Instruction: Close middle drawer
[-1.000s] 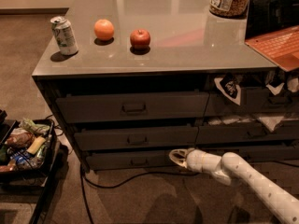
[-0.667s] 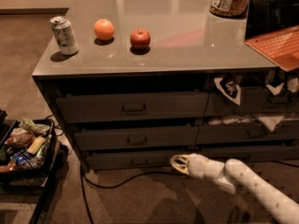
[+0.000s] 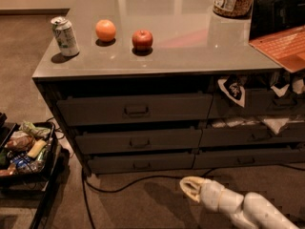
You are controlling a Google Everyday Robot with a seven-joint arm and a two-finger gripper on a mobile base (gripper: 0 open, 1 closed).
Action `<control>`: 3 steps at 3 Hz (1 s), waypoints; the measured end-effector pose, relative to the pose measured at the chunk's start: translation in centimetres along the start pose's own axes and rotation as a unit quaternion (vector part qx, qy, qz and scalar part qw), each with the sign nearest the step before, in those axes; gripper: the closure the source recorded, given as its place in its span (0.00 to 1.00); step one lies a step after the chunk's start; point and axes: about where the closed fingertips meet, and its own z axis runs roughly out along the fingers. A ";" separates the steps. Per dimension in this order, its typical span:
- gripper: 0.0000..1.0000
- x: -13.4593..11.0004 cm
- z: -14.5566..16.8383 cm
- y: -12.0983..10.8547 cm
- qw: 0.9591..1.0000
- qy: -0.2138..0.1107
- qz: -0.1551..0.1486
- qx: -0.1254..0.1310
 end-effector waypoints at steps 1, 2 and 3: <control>1.00 -0.3 -1.9 1.2 1.000 0.015 0.004 0.023; 1.00 -0.1 -3.7 2.2 0.997 0.025 0.003 0.071; 1.00 -0.1 -3.8 2.2 0.997 0.026 0.003 0.073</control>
Offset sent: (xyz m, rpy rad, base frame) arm -0.0425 -0.0348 -0.0109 0.0627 -0.0668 -0.1601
